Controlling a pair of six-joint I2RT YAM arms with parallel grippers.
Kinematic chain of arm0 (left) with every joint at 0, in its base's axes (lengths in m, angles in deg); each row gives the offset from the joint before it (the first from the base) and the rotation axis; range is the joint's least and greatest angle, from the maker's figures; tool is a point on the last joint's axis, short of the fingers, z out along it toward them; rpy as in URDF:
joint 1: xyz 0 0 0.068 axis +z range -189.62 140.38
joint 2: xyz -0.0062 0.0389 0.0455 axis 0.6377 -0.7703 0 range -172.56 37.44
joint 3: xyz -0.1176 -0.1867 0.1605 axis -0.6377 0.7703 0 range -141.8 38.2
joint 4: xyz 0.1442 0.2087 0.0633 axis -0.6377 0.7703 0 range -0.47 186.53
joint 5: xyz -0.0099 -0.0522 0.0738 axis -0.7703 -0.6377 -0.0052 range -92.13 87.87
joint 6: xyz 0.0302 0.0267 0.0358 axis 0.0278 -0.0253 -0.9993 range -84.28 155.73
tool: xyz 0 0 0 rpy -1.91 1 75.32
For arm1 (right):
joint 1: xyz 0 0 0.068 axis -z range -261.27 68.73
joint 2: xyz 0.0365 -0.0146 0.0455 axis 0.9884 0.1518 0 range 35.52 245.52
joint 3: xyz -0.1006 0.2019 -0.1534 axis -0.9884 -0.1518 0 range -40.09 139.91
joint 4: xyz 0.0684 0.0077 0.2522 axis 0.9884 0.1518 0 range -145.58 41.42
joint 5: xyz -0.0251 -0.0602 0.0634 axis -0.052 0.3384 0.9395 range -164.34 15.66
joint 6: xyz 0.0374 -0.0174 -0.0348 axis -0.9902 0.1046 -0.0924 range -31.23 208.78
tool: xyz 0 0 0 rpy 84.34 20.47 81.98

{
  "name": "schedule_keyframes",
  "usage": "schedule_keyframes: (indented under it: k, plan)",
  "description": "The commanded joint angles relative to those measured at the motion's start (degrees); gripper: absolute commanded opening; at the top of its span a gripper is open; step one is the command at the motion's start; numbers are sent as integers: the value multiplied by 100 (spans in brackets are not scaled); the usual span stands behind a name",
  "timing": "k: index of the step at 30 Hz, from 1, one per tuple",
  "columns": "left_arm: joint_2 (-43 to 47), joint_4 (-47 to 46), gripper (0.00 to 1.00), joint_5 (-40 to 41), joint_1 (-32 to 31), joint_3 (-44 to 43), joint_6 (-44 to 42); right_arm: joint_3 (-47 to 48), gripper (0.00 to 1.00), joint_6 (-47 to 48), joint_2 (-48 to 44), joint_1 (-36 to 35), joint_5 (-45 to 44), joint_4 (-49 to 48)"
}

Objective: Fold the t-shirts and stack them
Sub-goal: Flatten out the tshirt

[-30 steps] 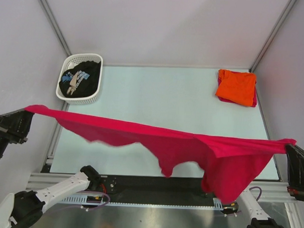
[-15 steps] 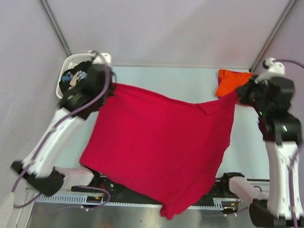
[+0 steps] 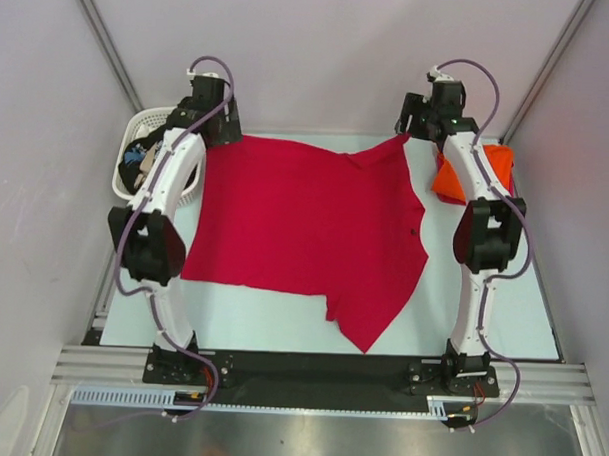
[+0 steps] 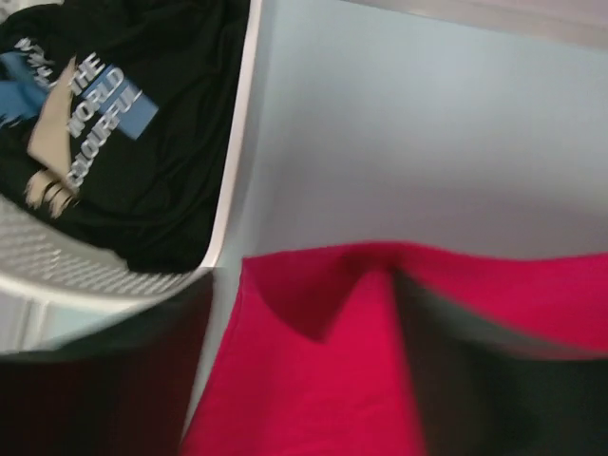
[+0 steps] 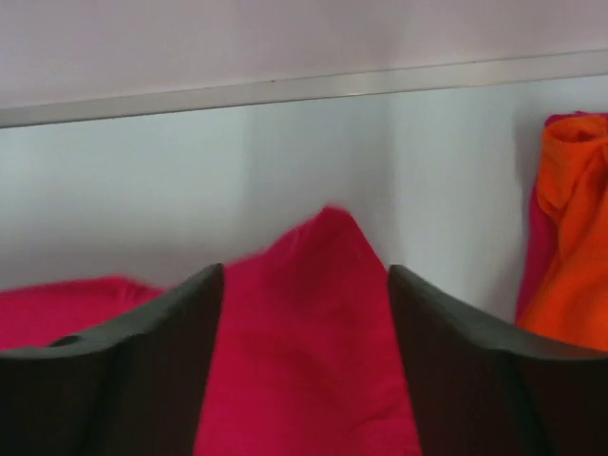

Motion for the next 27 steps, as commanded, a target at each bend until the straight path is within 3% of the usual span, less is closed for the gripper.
schedule_keyframes:
  k: [1, 2, 5, 11, 14, 17, 18, 19, 20, 21, 22, 23, 24, 25, 27]
  plan:
    - [-708, 168, 100, -950, 422, -798, 381, 914, 95, -266, 474, -32, -232, -35]
    - [-778, 213, 100, -1011, 396, -896, 303, 844, 100, -240, 448, -33, -382, -70]
    - [-552, 144, 100, -1169, 360, -687, 145, 528, 100, -204, 89, 46, -348, -35]
    - [976, -269, 100, -1687, 272, 1008, -234, -1667, 100, -100, -1984, -93, -287, -176]
    - [1879, -437, 98, -1846, 193, 2299, -243, -2776, 100, -47, -3145, -418, -453, 234]
    - [2610, -437, 79, -1917, 184, 3679, -129, -3541, 100, -125, -3858, -638, -655, 1077]
    - [2788, -463, 47, -2004, 184, 4309, 20, -3830, 99, -186, -4033, -665, -682, 1177]
    - [2937, -463, 25, -2022, 193, 4602, 134, -4077, 98, -291, -4218, -674, -647, 1317]
    - [3174, -507, 13, -2040, 184, 4892, 240, -4523, 95, -527, -4437, -657, -534, 1405]
    - [3254, -533, 8, -2057, 184, 5339, 371, -4684, 92, -678, -4500, -622, -533, 1563]
    - [3307, -568, 22, -2066, 193, 5544, 416, -4833, 89, -749, -4536, -569, -158, 1843]
    - [3325, -586, 47, -2232, 211, 5694, 434, -5192, 88, -802, -4597, -525, -50, 1942]
    - [3325, -595, 87, -2242, 228, 5939, 495, -5343, 88, -933, -4632, -438, -14, 2082]
    - [3317, -595, 95, -2320, 246, 6019, 496, -5553, 88, -943, -4676, -376, 151, 2240]
    - [3421, -673, 100, -2321, 394, 6238, 574, -6046, 88, -908, -4913, -35, 380, 2320]
